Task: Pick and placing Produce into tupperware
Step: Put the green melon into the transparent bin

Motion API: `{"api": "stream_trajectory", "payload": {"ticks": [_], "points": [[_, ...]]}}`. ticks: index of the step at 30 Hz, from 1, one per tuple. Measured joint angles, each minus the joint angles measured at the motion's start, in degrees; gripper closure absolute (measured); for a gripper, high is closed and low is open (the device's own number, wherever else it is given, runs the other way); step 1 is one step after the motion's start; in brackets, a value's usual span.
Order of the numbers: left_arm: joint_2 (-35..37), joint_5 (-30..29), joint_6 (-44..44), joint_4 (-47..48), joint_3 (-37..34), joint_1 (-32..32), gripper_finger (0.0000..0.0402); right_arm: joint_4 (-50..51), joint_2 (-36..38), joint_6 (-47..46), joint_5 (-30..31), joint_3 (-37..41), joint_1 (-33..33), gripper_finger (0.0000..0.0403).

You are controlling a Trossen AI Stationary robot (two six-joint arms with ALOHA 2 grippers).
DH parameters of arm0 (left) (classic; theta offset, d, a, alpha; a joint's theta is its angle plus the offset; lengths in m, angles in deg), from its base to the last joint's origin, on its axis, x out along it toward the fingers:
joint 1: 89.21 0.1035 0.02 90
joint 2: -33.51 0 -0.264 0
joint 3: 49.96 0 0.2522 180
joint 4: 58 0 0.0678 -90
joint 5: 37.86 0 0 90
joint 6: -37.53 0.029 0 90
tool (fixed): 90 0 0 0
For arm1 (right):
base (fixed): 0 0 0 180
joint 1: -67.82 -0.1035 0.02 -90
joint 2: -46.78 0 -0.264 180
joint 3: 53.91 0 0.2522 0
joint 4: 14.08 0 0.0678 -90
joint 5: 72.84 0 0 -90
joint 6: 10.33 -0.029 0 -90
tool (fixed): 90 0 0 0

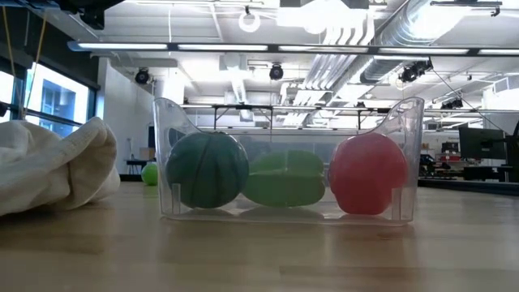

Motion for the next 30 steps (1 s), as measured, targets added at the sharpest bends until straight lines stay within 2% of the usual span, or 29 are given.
{"api": "stream_trajectory", "payload": {"ticks": [2, 5, 10, 14, 18, 22, 25, 30], "points": [[0.00, -0.01, -0.01, -0.02, 0.01, 0.00, 0.0364, -7.96, 3.19, 1.07, -0.08, 5.86, 0.24, 0.0125], [0.00, 0.00, 0.00, 0.00, 0.00, 0.00, 0.0364, -18.79, 6.68, 8.68, -0.92, 11.40, 2.36, 0.0147], [-0.01, 0.00, 0.00, -0.01, 0.00, 0.00, 0.0364, -18.00, 12.28, 12.52, -2.41, 18.80, 8.29, 0.0179], [0.00, 0.00, 0.00, -0.01, 0.00, 0.00, 0.0364, -20.22, 20.01, 17.23, -3.66, 25.76, 15.29, 0.0197], [0.00, -0.02, -0.02, 0.00, 0.01, 0.00, 0.0364, -25.28, 29.10, 23.05, -8.42, 30.91, 23.25, 0.0201], [0.00, -0.02, -0.02, 0.00, 0.00, 0.00, 0.0364, -29.54, 35.60, 26.11, -16.44, 35.23, 28.93, 0.0201], [0.00, 0.00, -0.01, -0.02, 0.00, 0.00, 0.0364, -29.93, 38.16, 26.33, -22.58, 38.31, 30.55, 0.0201], [-0.02, 0.00, 0.00, -0.02, 0.00, 0.00, 0.0364, -29.46, 39.22, 28.42, -28.46, 41.18, 30.30, 0.0201]]}}
